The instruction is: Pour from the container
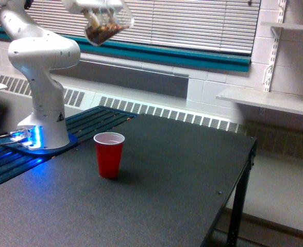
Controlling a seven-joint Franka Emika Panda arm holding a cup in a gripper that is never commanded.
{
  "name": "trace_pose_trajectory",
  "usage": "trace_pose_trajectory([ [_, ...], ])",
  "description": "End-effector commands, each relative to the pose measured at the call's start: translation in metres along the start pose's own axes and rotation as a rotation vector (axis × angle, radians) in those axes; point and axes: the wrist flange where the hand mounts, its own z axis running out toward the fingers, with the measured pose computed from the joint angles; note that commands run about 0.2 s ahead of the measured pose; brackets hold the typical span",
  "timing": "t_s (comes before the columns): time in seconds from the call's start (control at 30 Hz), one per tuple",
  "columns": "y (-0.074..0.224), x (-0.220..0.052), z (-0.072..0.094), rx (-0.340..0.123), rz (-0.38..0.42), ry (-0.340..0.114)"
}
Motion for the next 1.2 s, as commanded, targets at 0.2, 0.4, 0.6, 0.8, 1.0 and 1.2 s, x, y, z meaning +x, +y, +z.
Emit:
trace_pose_trajectory([
  [0.2,0.018,-0.013,0.03,-0.06,-0.016,-0.072],
  [0.4,0.026,-0.017,0.044,-0.083,-0.018,-0.112],
  [0.6,0.032,-0.02,0.056,-0.098,-0.018,-0.142],
  [0.8,0.039,-0.026,0.068,-0.119,-0.023,-0.182],
  [1.0,0.048,-0.032,0.079,-0.142,-0.016,-0.219],
  [1.2,0.057,-0.042,0.09,-0.176,-0.018,-0.256],
])
